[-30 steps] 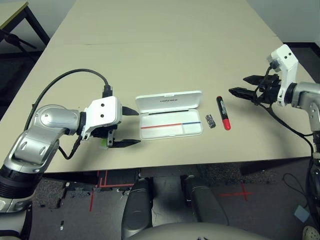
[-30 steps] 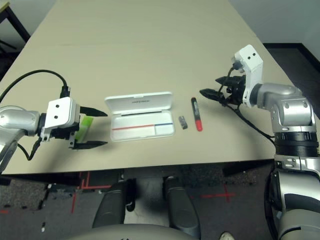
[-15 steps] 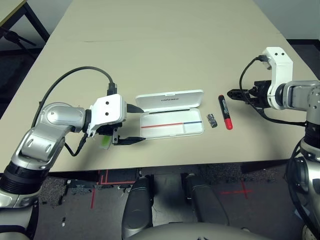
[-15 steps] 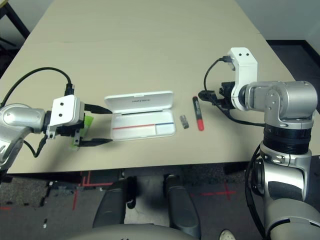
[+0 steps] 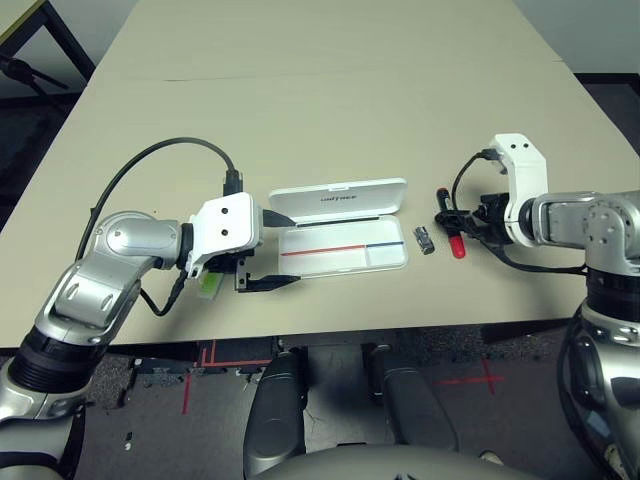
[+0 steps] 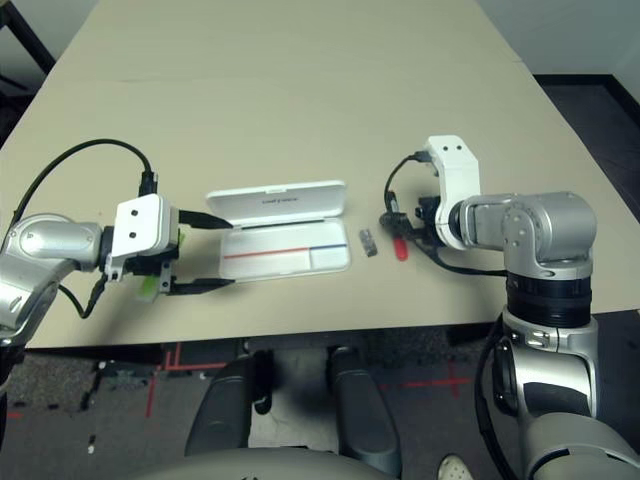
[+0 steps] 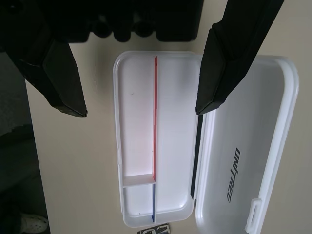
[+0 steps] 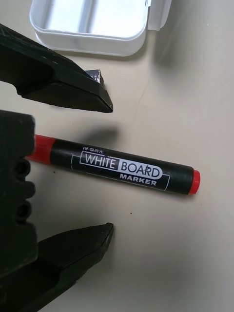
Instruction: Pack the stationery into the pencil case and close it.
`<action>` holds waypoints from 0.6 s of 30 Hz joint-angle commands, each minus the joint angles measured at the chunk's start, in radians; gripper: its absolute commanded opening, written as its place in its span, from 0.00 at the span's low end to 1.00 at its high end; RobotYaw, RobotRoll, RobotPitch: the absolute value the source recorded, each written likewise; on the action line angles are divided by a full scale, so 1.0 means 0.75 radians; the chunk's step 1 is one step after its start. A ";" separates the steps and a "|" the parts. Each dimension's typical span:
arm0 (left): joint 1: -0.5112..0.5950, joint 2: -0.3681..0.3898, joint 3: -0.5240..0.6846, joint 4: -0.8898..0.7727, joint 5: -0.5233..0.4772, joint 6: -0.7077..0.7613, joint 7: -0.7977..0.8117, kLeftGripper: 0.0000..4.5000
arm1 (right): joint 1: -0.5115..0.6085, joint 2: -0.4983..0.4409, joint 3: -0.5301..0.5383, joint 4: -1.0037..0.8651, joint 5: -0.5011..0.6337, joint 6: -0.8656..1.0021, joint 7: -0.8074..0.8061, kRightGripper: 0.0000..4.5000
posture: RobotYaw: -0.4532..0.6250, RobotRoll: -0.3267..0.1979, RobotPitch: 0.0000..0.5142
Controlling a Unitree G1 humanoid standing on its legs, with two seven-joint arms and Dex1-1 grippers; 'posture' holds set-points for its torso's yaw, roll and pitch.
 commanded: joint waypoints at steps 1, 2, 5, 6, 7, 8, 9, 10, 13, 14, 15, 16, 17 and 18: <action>0.025 0.001 -0.013 -0.049 -0.002 0.019 0.020 1.00 | 0.000 0.001 0.049 0.012 -0.007 0.027 -0.004 1.00 | 0.49 0.62 0.42; 0.028 0.000 -0.012 -0.055 -0.002 0.021 0.026 1.00 | 0.001 0.004 0.062 0.020 -0.018 0.022 -0.002 1.00 | 0.49 0.62 0.42; 0.032 -0.003 -0.014 -0.069 -0.003 0.029 0.040 1.00 | 0.019 -0.010 0.124 0.050 -0.046 -0.030 0.008 1.00 | 0.50 0.62 0.42; 0.032 -0.004 -0.014 -0.072 -0.004 0.032 0.043 1.00 | 0.027 -0.018 0.142 0.057 -0.054 -0.047 0.014 1.00 | 0.50 0.62 0.42; 0.031 -0.005 -0.015 -0.076 -0.005 0.036 0.048 1.00 | 0.033 -0.018 0.148 0.065 -0.059 -0.055 0.018 1.00 | 0.50 0.62 0.42; 0.031 -0.006 -0.014 -0.079 -0.006 0.038 0.052 1.00 | 0.038 -0.021 0.157 0.074 -0.062 -0.064 0.025 1.00 | 0.51 0.62 0.42; 0.033 -0.006 -0.013 -0.085 -0.008 0.041 0.055 1.00 | 0.047 -0.023 0.167 0.086 -0.069 -0.082 0.029 1.00 | 0.51 0.62 0.42; 0.034 -0.006 -0.011 -0.089 -0.010 0.043 0.058 1.00 | 0.054 -0.031 0.183 0.095 -0.079 -0.101 0.034 1.00 | 0.51 0.62 0.42; 0.039 -0.004 -0.010 -0.097 -0.013 0.047 0.064 1.00 | 0.068 -0.052 0.215 0.107 -0.101 -0.150 0.048 0.91 | 0.51 0.62 0.42; 0.041 -0.003 -0.010 -0.098 -0.013 0.048 0.065 1.00 | 0.070 -0.063 0.227 0.108 -0.107 -0.166 0.053 0.86 | 0.51 0.62 0.42; 0.043 -0.003 -0.010 -0.099 -0.014 0.048 0.066 1.00 | 0.071 -0.070 0.236 0.109 -0.113 -0.178 0.058 0.78 | 0.51 0.62 0.42; 0.044 -0.003 -0.011 -0.099 -0.013 0.048 0.067 1.00 | 0.072 -0.076 0.240 0.112 -0.118 -0.187 0.064 0.69 | 0.51 0.62 0.42; 0.044 -0.004 -0.012 -0.098 -0.012 0.046 0.067 1.00 | 0.073 -0.085 0.249 0.113 -0.125 -0.199 0.070 0.61 | 0.51 0.62 0.42; 0.043 -0.005 -0.014 -0.097 -0.011 0.044 0.067 1.00 | 0.073 -0.094 0.256 0.115 -0.132 -0.212 0.076 0.52 | 0.51 0.62 0.42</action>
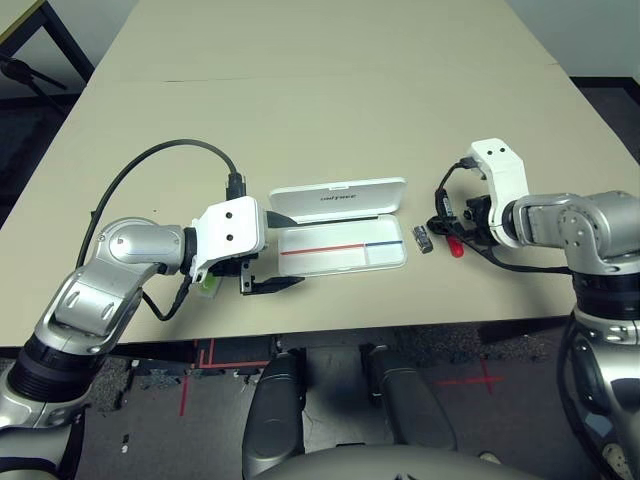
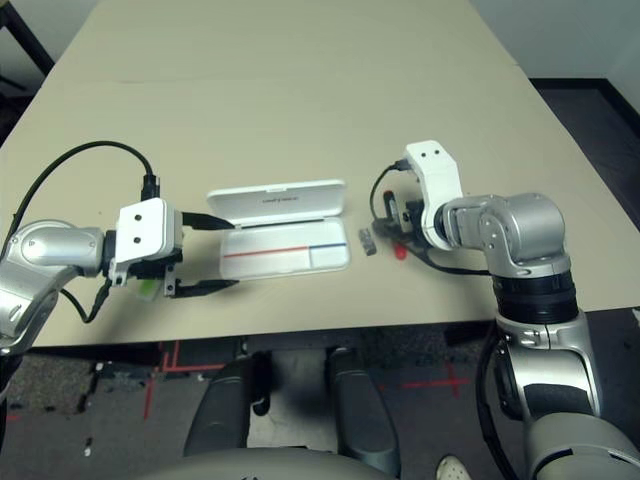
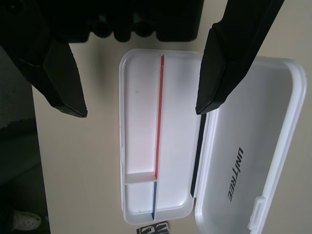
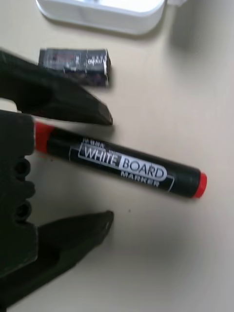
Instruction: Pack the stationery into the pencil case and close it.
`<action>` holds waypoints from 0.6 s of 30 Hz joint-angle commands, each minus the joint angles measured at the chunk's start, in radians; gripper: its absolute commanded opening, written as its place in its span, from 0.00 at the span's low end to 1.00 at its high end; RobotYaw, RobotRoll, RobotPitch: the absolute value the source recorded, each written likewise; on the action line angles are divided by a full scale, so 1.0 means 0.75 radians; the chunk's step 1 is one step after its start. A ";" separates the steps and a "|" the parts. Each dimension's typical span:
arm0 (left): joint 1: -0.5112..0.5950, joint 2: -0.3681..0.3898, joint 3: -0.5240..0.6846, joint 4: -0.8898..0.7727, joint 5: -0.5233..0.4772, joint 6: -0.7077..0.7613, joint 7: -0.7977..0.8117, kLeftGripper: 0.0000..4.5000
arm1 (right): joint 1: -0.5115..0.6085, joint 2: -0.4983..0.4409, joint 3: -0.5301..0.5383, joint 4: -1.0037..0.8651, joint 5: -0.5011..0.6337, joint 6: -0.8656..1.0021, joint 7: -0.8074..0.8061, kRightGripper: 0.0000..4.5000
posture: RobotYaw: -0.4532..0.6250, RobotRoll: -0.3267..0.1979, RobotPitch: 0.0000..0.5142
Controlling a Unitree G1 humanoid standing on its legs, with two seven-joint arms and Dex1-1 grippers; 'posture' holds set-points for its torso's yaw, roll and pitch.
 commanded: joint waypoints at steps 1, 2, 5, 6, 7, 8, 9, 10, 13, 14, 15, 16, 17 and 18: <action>0.013 -0.004 -0.016 -0.031 -0.008 0.000 0.003 1.00 | 0.039 -0.023 0.064 0.055 -0.028 -0.018 0.025 0.44 | 0.51 0.62 0.42; 0.011 -0.005 -0.018 -0.030 -0.008 0.000 0.002 1.00 | 0.036 -0.035 0.072 0.055 -0.033 -0.029 0.034 0.35 | 0.50 0.62 0.41; 0.004 -0.006 -0.022 -0.023 -0.006 -0.004 -0.002 1.00 | 0.017 -0.073 0.090 0.063 -0.044 -0.062 0.069 0.13 | 0.50 0.62 0.41; 0.002 -0.006 -0.024 -0.020 -0.005 -0.006 -0.004 1.00 | 0.007 -0.093 0.102 0.068 -0.049 -0.081 0.088 0.11 | 0.50 0.62 0.41; 0.001 -0.006 -0.025 -0.018 -0.005 -0.009 -0.007 1.00 | -0.004 -0.111 0.114 0.073 -0.052 -0.099 0.108 0.11 | 0.49 0.62 0.40; 0.000 -0.004 -0.025 -0.016 -0.005 -0.010 -0.010 1.00 | -0.018 -0.140 0.134 0.076 -0.051 -0.126 0.142 0.11 | 0.49 0.62 0.40; 0.000 -0.003 -0.025 -0.015 -0.005 -0.012 -0.012 1.00 | -0.029 -0.158 0.148 0.079 -0.051 -0.144 0.167 0.11 | 0.49 0.62 0.40; -0.001 -0.002 -0.026 -0.012 -0.005 -0.013 -0.015 1.00 | -0.041 -0.189 0.172 0.081 -0.053 -0.169 0.202 0.11 | 0.49 0.62 0.40; -0.007 0.005 -0.027 -0.003 -0.004 -0.017 -0.026 1.00 | -0.089 -0.322 0.272 0.084 -0.058 -0.298 0.393 0.11 | 0.49 0.62 0.40; -0.009 0.007 -0.026 0.000 -0.004 -0.019 -0.030 1.00 | -0.101 -0.354 0.300 0.088 -0.065 -0.340 0.448 0.11 | 0.49 0.62 0.40; -0.011 0.010 -0.025 0.004 -0.005 -0.020 -0.034 1.00 | -0.124 -0.406 0.339 0.101 -0.077 -0.405 0.537 0.11 | 0.48 0.62 0.40; -0.014 0.013 -0.024 0.007 -0.005 -0.021 -0.039 1.00 | -0.145 -0.448 0.370 0.122 -0.091 -0.478 0.627 0.11 | 0.48 0.62 0.39; -0.016 0.017 -0.022 0.010 -0.005 -0.021 -0.045 1.00 | -0.176 -0.497 0.403 0.146 -0.113 -0.574 0.736 0.11 | 0.48 0.62 0.39; -0.018 0.019 -0.021 0.012 -0.006 -0.021 -0.049 1.00 | -0.198 -0.529 0.427 0.166 -0.132 -0.645 0.814 0.11 | 0.48 0.62 0.39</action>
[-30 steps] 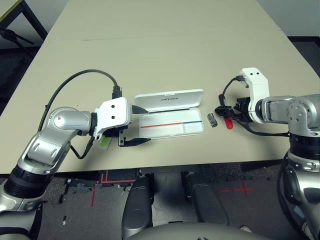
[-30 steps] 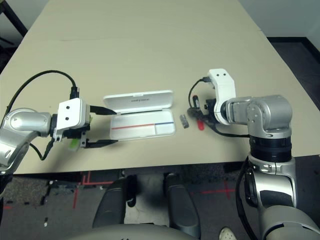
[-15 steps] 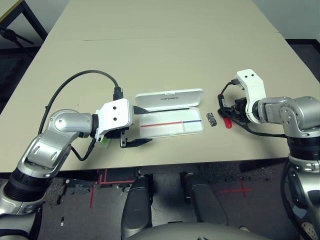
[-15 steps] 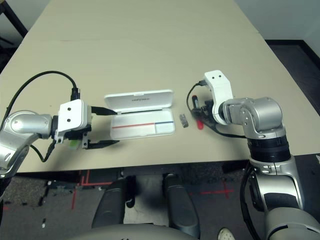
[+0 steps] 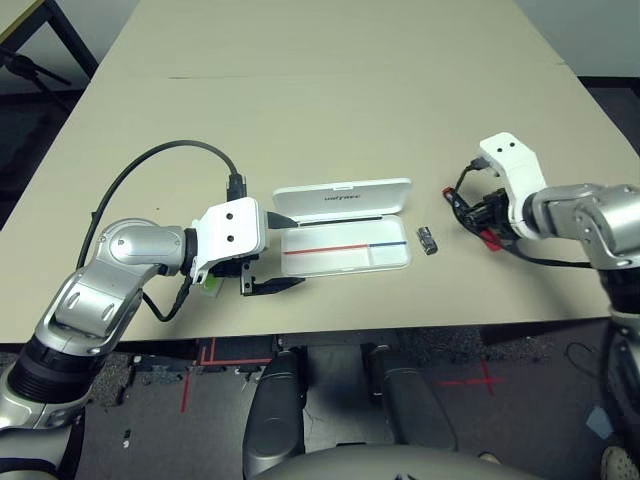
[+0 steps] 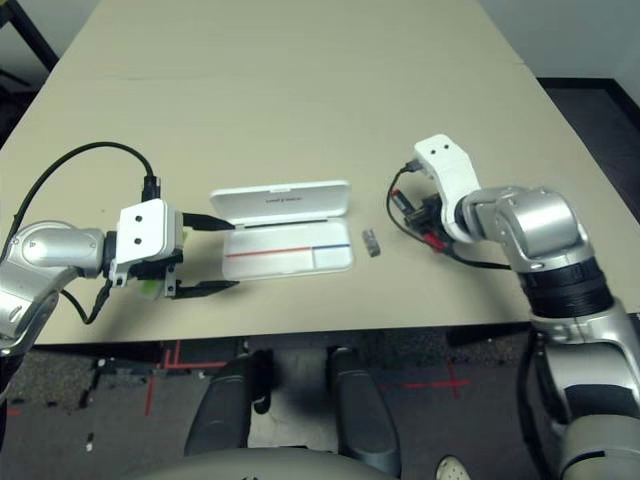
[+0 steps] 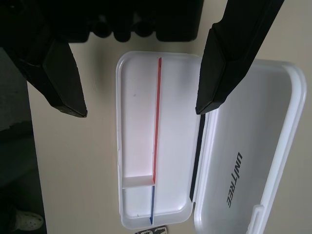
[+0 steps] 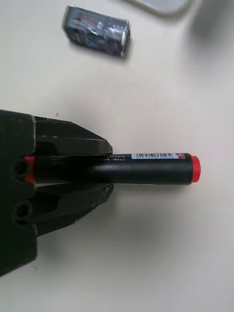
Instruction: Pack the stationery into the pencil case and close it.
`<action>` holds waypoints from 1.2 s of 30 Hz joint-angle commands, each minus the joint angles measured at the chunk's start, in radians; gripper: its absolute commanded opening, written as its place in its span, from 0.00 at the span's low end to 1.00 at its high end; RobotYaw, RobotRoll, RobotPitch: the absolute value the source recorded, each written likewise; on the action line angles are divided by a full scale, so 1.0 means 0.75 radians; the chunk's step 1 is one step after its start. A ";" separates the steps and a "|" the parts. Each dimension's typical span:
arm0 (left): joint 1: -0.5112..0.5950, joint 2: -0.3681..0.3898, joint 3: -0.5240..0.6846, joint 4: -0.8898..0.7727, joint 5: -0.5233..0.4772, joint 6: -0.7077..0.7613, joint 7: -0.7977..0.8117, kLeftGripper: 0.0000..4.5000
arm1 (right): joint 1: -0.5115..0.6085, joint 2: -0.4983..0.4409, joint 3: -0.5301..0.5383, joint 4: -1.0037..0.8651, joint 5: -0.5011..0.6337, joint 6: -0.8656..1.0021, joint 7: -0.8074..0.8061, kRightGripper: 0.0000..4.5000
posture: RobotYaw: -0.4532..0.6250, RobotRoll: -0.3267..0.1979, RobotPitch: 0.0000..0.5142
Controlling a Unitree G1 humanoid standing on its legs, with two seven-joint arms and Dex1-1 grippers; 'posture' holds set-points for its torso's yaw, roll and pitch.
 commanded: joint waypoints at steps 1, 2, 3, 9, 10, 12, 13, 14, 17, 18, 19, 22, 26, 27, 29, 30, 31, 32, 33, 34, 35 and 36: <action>-0.011 0.019 -0.017 0.002 -0.006 -0.012 -0.034 1.00 | -0.073 -0.103 0.096 0.073 -0.071 -0.266 0.300 0.11 | 0.48 0.62 0.39; -0.011 0.021 -0.015 0.005 -0.006 -0.013 -0.038 1.00 | -0.088 -0.111 0.104 0.091 -0.084 -0.306 0.343 0.11 | 0.48 0.62 0.39; -0.012 0.024 -0.013 0.007 -0.007 -0.014 -0.042 1.00 | -0.107 -0.125 0.112 0.110 -0.101 -0.372 0.412 0.11 | 0.48 0.62 0.39; -0.010 0.039 -0.005 0.017 -0.005 -0.016 -0.062 1.00 | -0.189 -0.160 0.107 0.193 -0.158 -0.695 0.770 0.11 | 0.48 0.62 0.39; -0.010 0.040 -0.004 0.018 -0.005 -0.016 -0.064 1.00 | -0.196 -0.158 0.103 0.199 -0.162 -0.726 0.813 0.11 | 0.48 0.62 0.39; -0.011 0.043 -0.004 0.016 -0.006 -0.014 -0.067 1.00 | -0.202 -0.163 0.095 0.192 -0.153 -0.781 0.919 0.11 | 0.48 0.62 0.39; -0.011 0.045 -0.004 0.016 -0.006 -0.013 -0.068 1.00 | -0.202 -0.166 0.093 0.183 -0.152 -0.798 0.963 0.11 | 0.48 0.62 0.39; -0.010 0.047 -0.004 0.016 -0.006 -0.013 -0.070 1.00 | -0.200 -0.169 0.091 0.173 -0.151 -0.810 0.999 0.11 | 0.48 0.62 0.39; -0.009 0.054 -0.004 0.019 -0.005 -0.015 -0.074 1.00 | -0.188 -0.164 0.079 0.128 -0.130 -0.825 1.095 0.11 | 0.48 0.62 0.39; -0.008 0.055 -0.005 0.019 -0.005 -0.015 -0.074 1.00 | -0.181 -0.165 0.078 0.108 -0.121 -0.825 1.120 0.11 | 0.48 0.62 0.39; -0.008 0.056 -0.006 0.019 -0.004 -0.016 -0.074 1.00 | -0.175 -0.164 0.078 0.085 -0.114 -0.817 1.134 0.11 | 0.48 0.62 0.39; -0.005 0.058 -0.011 0.017 0.000 -0.016 -0.074 1.00 | -0.163 -0.133 0.073 0.033 -0.110 -0.797 1.134 0.11 | 0.48 0.62 0.39; -0.005 0.058 -0.017 0.021 0.005 -0.019 -0.075 1.00 | -0.159 -0.072 0.084 -0.037 -0.106 -0.754 1.106 0.11 | 0.48 0.62 0.39; -0.009 0.057 -0.020 0.025 0.007 -0.020 -0.076 1.00 | -0.159 -0.048 0.090 -0.054 -0.107 -0.745 1.094 0.11 | 0.48 0.62 0.38; -0.015 0.056 -0.024 0.030 0.010 -0.021 -0.077 1.00 | -0.160 0.004 0.101 -0.086 -0.112 -0.723 1.063 0.11 | 0.49 0.62 0.38; -0.017 0.055 -0.027 0.031 0.011 -0.021 -0.077 1.00 | -0.159 0.030 0.107 -0.097 -0.117 -0.719 1.048 0.11 | 0.49 0.62 0.38; -0.018 0.055 -0.029 0.032 0.013 -0.022 -0.076 1.00 | -0.157 0.058 0.117 -0.108 -0.125 -0.718 1.029 0.11 | 0.49 0.62 0.38; -0.019 0.054 -0.031 0.032 0.014 -0.021 -0.075 1.00 | -0.155 0.083 0.125 -0.114 -0.133 -0.718 1.013 0.11 | 0.49 0.62 0.38; -0.018 0.054 -0.032 0.031 0.015 -0.021 -0.075 1.00 | -0.153 0.104 0.133 -0.118 -0.146 -0.723 0.996 0.11 | 0.49 0.62 0.38; -0.017 0.054 -0.033 0.030 0.016 -0.021 -0.073 1.00 | -0.151 0.129 0.146 -0.116 -0.172 -0.748 0.973 0.11 | 0.50 0.62 0.39; -0.017 0.054 -0.034 0.028 0.017 -0.020 -0.071 1.00 | -0.150 0.152 0.158 -0.111 -0.196 -0.767 0.948 0.11 | 0.50 0.62 0.39; -0.014 0.054 -0.034 0.026 0.017 -0.019 -0.070 1.00 | -0.150 0.179 0.168 -0.108 -0.216 -0.777 0.922 0.11 | 0.50 0.62 0.39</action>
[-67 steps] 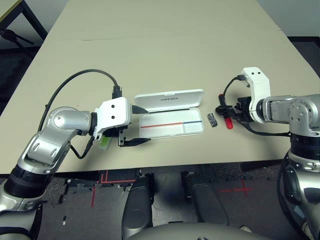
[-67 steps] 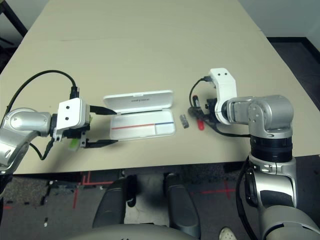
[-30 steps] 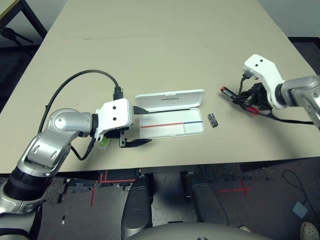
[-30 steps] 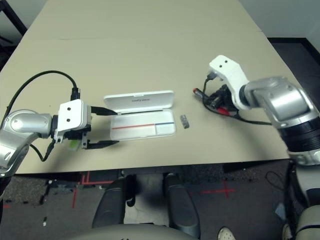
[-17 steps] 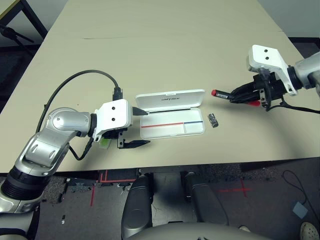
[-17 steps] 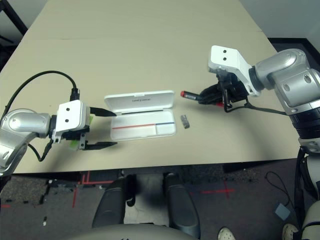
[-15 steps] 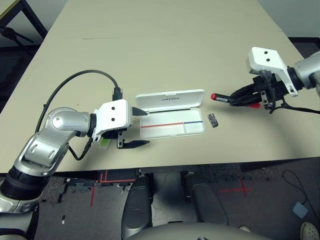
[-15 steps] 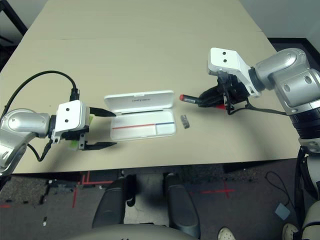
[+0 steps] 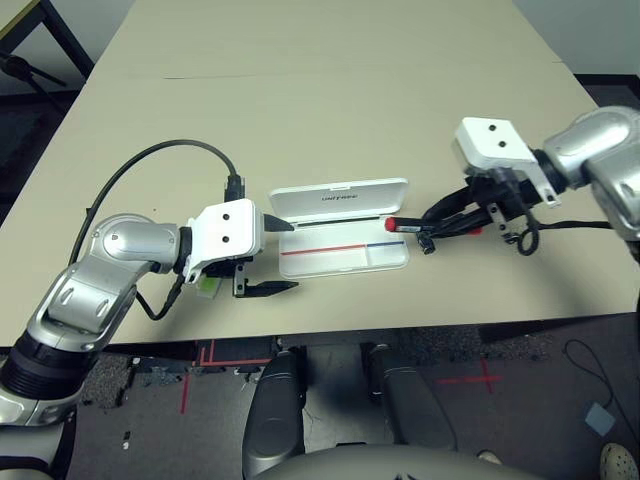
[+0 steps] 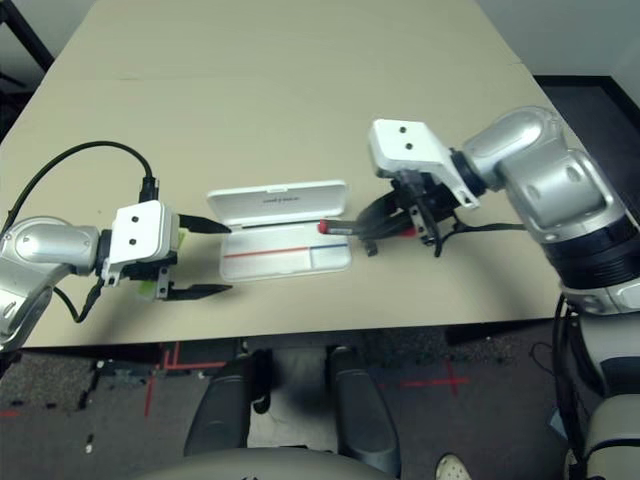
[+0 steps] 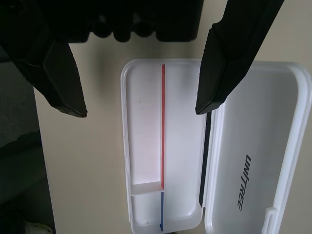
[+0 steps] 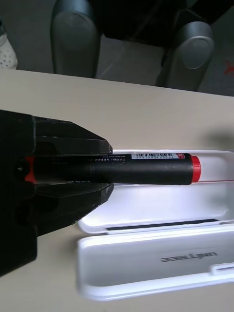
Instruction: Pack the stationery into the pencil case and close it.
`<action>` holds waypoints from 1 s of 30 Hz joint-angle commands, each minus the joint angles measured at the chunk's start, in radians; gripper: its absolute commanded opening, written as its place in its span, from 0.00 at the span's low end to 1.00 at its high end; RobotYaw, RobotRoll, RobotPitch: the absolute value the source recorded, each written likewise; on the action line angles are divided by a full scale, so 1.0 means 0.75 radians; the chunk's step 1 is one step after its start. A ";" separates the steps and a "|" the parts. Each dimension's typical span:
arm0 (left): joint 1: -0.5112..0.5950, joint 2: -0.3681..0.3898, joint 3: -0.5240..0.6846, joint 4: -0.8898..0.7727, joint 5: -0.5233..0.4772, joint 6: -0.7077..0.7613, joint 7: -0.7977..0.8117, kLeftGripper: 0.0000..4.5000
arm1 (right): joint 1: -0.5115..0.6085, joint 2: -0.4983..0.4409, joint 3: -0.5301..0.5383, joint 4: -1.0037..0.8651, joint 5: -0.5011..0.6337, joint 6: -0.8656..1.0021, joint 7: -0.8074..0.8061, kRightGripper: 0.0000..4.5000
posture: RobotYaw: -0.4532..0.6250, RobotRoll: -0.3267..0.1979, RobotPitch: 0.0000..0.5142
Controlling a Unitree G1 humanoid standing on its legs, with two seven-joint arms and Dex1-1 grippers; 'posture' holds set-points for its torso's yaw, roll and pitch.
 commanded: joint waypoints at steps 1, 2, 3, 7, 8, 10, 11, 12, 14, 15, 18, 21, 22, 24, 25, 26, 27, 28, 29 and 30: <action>0.007 0.012 -0.023 0.008 0.012 -0.004 -0.010 1.00 | 0.011 0.061 0.053 -0.022 -0.068 -0.049 -0.077 0.11 | 0.50 0.62 0.39; 0.009 0.012 -0.023 0.006 0.012 -0.003 -0.009 1.00 | 0.014 0.074 0.059 -0.021 -0.078 -0.058 -0.087 0.11 | 0.50 0.62 0.39; 0.012 0.013 -0.021 0.003 0.012 -0.001 -0.008 1.00 | 0.017 0.089 0.067 -0.020 -0.092 -0.071 -0.100 0.11 | 0.51 0.62 0.39; 0.023 0.018 -0.015 -0.008 0.011 0.005 -0.002 1.00 | 0.020 0.162 0.098 -0.007 -0.139 -0.110 -0.159 0.11 | 0.51 0.62 0.39; 0.023 0.018 -0.015 -0.009 0.011 0.006 -0.002 1.00 | 0.019 0.173 0.101 -0.004 -0.145 -0.114 -0.167 0.11 | 0.51 0.62 0.39; 0.022 0.018 -0.015 -0.011 0.011 0.009 0.001 1.00 | 0.019 0.202 0.114 -0.002 -0.164 -0.127 -0.191 0.11 | 0.51 0.62 0.39; 0.021 0.017 -0.015 -0.012 0.011 0.010 0.003 1.00 | 0.021 0.215 0.120 -0.001 -0.173 -0.133 -0.203 0.11 | 0.51 0.62 0.39; 0.021 0.017 -0.014 -0.013 0.011 0.012 0.004 1.00 | 0.024 0.228 0.126 0.000 -0.183 -0.139 -0.213 0.11 | 0.51 0.62 0.39; 0.019 0.015 -0.014 -0.017 0.010 0.015 0.008 1.00 | 0.034 0.255 0.138 0.004 -0.205 -0.154 -0.238 0.11 | 0.52 0.62 0.38; 0.019 0.014 -0.014 -0.020 0.010 0.017 0.010 1.00 | 0.039 0.270 0.148 0.009 -0.222 -0.167 -0.256 0.11 | 0.52 0.62 0.38; 0.018 0.011 -0.014 -0.025 0.008 0.022 0.016 1.00 | 0.061 0.313 0.177 0.025 -0.271 -0.203 -0.311 0.11 | 0.52 0.62 0.38; 0.017 0.010 -0.015 -0.030 0.008 0.027 0.019 1.00 | 0.079 0.347 0.183 0.032 -0.296 -0.217 -0.341 0.11 | 0.52 0.62 0.38; 0.017 0.009 -0.016 -0.031 0.008 0.028 0.020 1.00 | 0.083 0.357 0.187 0.036 -0.305 -0.224 -0.351 0.11 | 0.52 0.62 0.38; 0.015 0.009 -0.017 -0.033 0.007 0.030 0.022 1.00 | 0.089 0.373 0.190 0.046 -0.320 -0.237 -0.371 0.11 | 0.52 0.62 0.38; 0.014 0.008 -0.017 -0.034 0.007 0.032 0.022 1.00 | 0.091 0.381 0.190 0.050 -0.326 -0.240 -0.380 0.11 | 0.52 0.62 0.38; 0.014 0.008 -0.017 -0.034 0.006 0.033 0.022 1.00 | 0.092 0.386 0.191 0.055 -0.333 -0.248 -0.387 0.11 | 0.52 0.62 0.38; 0.013 0.008 -0.018 -0.035 0.006 0.034 0.023 1.00 | 0.093 0.391 0.191 0.059 -0.340 -0.256 -0.396 0.11 | 0.52 0.62 0.38; 0.013 0.009 -0.018 -0.035 0.006 0.035 0.023 1.00 | 0.093 0.393 0.191 0.063 -0.345 -0.263 -0.401 0.11 | 0.52 0.62 0.38; 0.012 0.009 -0.019 -0.035 0.005 0.036 0.023 1.00 | 0.093 0.399 0.188 0.066 -0.347 -0.265 -0.410 0.11 | 0.52 0.62 0.38; 0.012 0.010 -0.020 -0.036 0.005 0.037 0.023 1.00 | 0.093 0.403 0.185 0.068 -0.348 -0.266 -0.416 0.11 | 0.52 0.62 0.38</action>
